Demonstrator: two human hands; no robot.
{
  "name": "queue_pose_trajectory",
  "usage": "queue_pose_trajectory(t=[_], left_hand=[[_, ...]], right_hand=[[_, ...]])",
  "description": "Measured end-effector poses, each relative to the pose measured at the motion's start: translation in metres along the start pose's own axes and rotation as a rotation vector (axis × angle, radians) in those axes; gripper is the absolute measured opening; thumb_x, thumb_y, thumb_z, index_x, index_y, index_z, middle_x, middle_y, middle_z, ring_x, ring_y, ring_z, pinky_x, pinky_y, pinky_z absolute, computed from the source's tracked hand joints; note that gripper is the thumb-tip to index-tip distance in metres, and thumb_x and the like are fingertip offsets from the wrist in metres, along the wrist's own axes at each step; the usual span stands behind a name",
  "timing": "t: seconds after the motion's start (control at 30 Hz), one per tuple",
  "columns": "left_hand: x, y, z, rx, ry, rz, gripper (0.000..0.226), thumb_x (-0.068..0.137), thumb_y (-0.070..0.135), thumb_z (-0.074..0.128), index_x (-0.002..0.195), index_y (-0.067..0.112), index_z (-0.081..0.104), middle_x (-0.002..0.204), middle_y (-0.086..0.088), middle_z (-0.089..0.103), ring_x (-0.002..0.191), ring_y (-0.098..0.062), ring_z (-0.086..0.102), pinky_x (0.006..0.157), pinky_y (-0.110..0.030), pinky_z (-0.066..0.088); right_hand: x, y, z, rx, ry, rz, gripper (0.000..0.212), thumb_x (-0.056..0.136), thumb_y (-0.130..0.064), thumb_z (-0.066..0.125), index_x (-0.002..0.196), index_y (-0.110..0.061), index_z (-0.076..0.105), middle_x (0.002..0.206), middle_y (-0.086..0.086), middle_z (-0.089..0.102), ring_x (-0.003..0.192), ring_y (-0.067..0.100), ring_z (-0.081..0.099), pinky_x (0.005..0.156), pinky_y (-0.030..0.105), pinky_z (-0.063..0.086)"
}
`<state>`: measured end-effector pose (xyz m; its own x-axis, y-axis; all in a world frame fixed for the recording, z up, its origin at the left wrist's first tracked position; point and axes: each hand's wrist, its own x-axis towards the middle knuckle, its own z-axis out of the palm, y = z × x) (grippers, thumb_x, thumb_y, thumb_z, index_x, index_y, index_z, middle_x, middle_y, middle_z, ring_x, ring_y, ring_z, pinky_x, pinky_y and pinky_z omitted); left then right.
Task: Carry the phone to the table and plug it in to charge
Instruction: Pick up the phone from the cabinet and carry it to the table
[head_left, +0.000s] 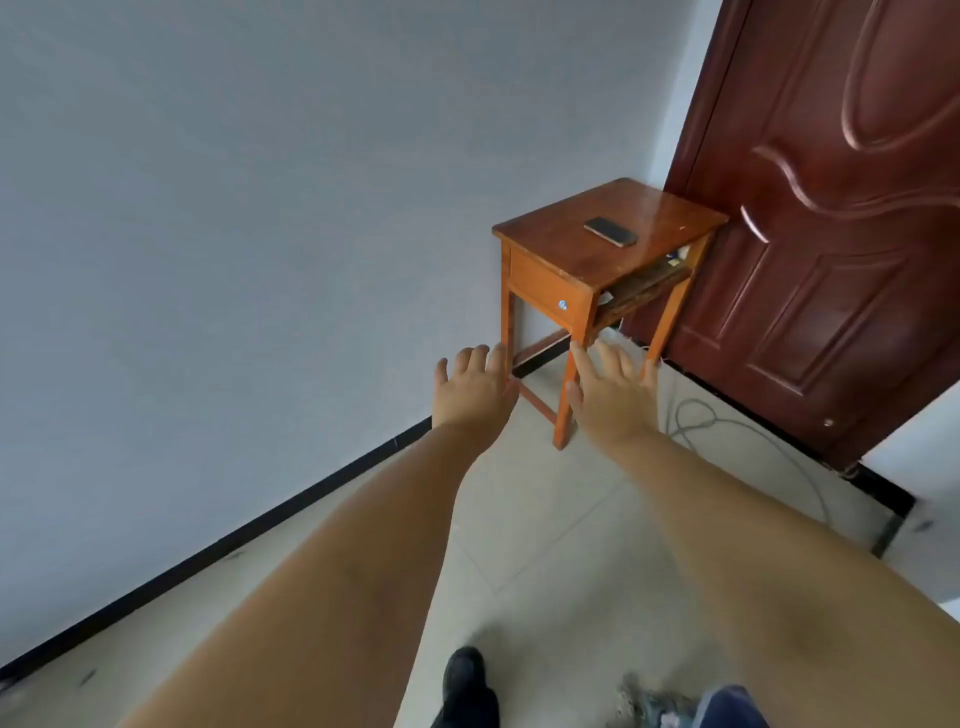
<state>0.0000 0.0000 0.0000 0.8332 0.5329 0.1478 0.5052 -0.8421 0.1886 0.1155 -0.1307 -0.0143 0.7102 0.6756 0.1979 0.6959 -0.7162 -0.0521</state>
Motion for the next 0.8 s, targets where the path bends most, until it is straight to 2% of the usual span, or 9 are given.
queue_pose_trajectory(t=[0.2,0.43,0.53,0.67,0.8], left_hand=[[0.109,0.002,0.019,-0.009,-0.033,0.026,0.053,0.098,0.042,0.028,0.144,0.018,0.022,0.147,-0.007,0.038,0.138,-0.028,0.029,0.116,-0.049,0.021],[0.267,0.021,0.036,-0.034,-0.116,0.077,0.054,0.098,0.044,0.027,0.145,0.019,0.02,0.149,-0.008,0.036,0.138,-0.028,0.03,0.115,-0.047,0.026],[0.324,0.037,0.046,-0.037,-0.143,0.086,0.053,0.098,0.042,0.03,0.144,0.018,0.024,0.149,-0.008,0.036,0.138,-0.028,0.031,0.114,-0.047,0.026],[0.396,0.061,0.069,-0.016,-0.206,0.098,0.049,0.098,0.041,0.029,0.14,0.017,0.033,0.149,-0.007,0.037,0.138,-0.028,0.03,0.114,-0.047,0.027],[0.474,0.084,0.108,-0.025,-0.212,0.075,0.046,0.098,0.039,0.029,0.136,0.015,0.039,0.144,-0.009,0.042,0.136,-0.028,0.033,0.114,-0.048,0.027]], right_hand=[[0.103,0.029,0.022,-0.046,-0.005,0.043,0.051,0.097,-0.037,0.032,0.146,-0.024,0.025,0.15,0.007,0.035,0.14,0.025,0.027,0.11,0.057,0.021],[0.248,0.083,0.042,-0.023,-0.028,0.154,0.045,0.098,-0.037,0.032,0.141,-0.024,0.037,0.147,0.006,0.042,0.138,0.023,0.033,0.11,0.053,0.026],[0.294,0.108,0.049,-0.009,-0.033,0.179,0.043,0.098,-0.037,0.032,0.136,-0.021,0.043,0.14,0.005,0.05,0.132,0.023,0.041,0.106,0.05,0.033],[0.354,0.148,0.066,0.011,-0.052,0.174,0.038,0.098,-0.036,0.03,0.121,-0.017,0.055,0.122,0.005,0.062,0.115,0.024,0.053,0.098,0.044,0.042],[0.434,0.195,0.099,0.006,-0.083,0.114,0.042,0.099,-0.038,0.025,0.123,-0.017,0.053,0.123,0.006,0.06,0.114,0.023,0.054,0.095,0.04,0.045]])
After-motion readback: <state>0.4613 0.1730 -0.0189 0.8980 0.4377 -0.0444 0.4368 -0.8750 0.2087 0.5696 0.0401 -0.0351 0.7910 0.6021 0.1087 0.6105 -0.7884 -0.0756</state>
